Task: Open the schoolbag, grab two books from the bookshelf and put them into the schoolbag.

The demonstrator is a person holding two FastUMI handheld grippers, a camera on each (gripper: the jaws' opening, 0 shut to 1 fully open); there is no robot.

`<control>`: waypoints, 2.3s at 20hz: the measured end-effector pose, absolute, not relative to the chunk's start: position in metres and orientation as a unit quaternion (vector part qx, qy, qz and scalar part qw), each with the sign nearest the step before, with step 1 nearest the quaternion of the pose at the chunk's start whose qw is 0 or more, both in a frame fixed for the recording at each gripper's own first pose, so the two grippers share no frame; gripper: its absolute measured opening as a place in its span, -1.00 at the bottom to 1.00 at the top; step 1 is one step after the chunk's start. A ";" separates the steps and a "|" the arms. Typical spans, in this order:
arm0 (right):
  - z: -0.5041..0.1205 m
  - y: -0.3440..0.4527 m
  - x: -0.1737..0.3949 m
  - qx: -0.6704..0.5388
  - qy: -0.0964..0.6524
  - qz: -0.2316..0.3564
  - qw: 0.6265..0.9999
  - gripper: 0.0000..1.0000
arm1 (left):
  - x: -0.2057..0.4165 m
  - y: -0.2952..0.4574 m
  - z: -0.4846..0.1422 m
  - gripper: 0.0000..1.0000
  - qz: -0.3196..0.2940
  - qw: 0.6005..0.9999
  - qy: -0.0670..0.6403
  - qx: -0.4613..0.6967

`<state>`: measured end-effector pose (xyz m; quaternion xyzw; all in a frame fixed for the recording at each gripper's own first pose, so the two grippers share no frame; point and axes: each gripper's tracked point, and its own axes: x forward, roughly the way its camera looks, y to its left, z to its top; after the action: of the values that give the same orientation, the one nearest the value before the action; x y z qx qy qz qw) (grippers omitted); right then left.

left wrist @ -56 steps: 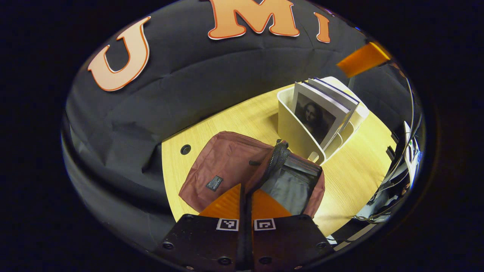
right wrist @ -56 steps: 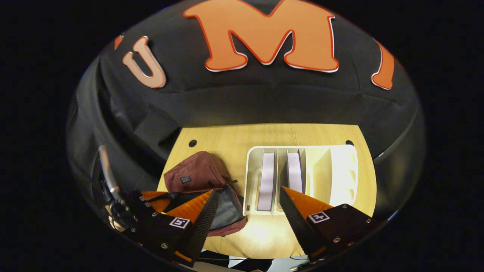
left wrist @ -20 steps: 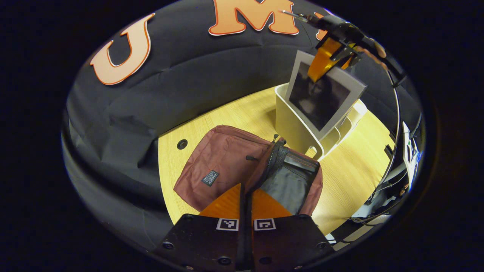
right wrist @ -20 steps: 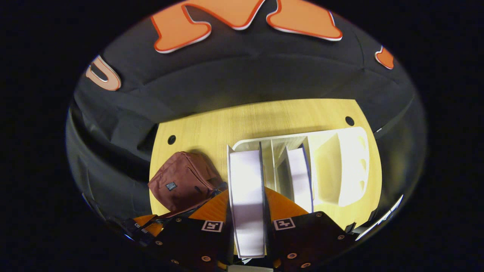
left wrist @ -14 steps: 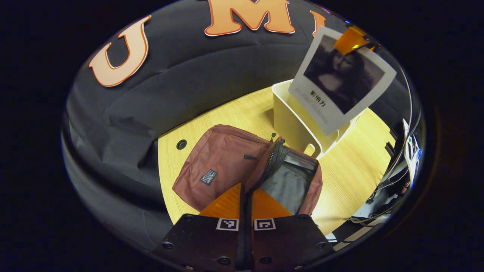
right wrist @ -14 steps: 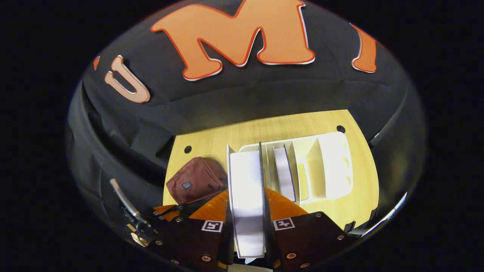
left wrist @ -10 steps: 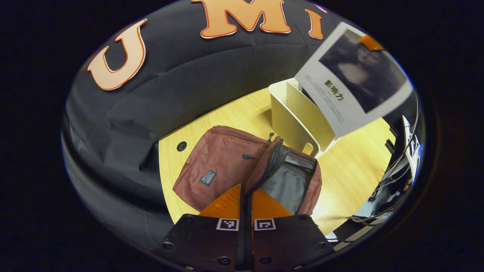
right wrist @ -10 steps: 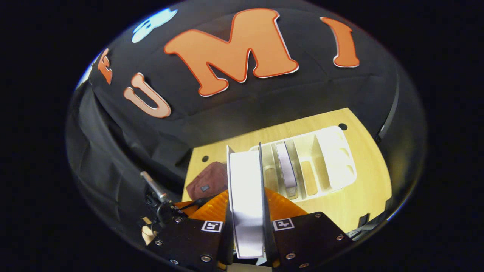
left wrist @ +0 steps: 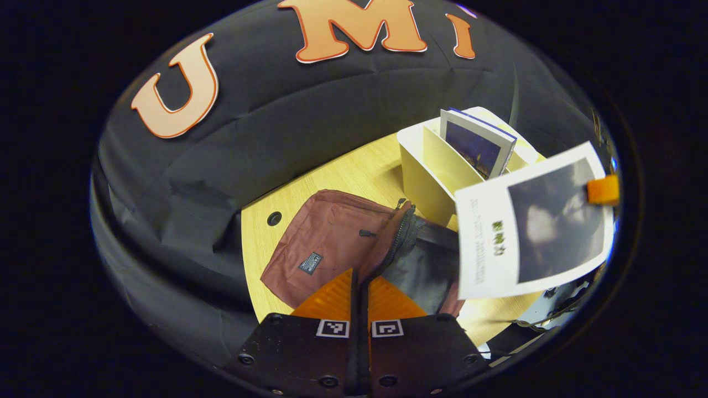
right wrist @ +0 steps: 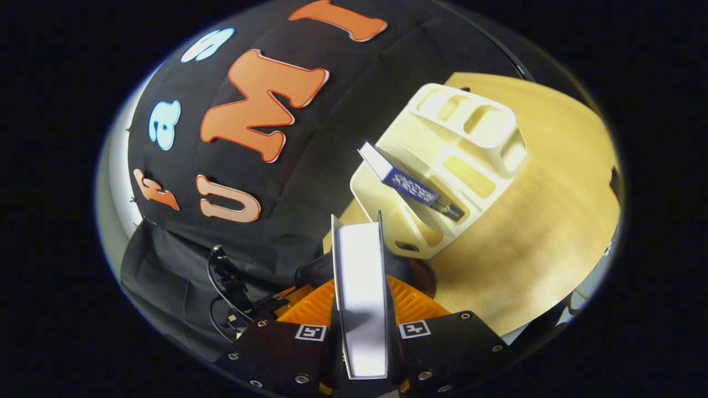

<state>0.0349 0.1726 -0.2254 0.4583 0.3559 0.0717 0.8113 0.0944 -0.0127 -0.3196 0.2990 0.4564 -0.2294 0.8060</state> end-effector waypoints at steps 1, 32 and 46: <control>-0.243 0.187 0.037 0.471 0.357 0.074 0.804 -0.34 | 0.094 -0.014 -0.317 -0.99 -0.231 0.806 0.451 0.306; -0.378 0.292 0.100 0.455 0.430 -0.039 0.779 0.95 | 0.078 -0.025 -0.306 -0.99 -0.265 0.810 0.427 0.302; -0.263 0.122 0.058 0.079 0.460 0.035 0.884 0.95 | 0.070 -0.028 -0.318 -0.99 -0.238 0.811 0.450 0.289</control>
<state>0.0576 0.1223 -0.2626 0.0791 0.4598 0.0352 0.8838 0.0696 -0.0285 -0.3185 0.2886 0.4505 -0.2384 0.8105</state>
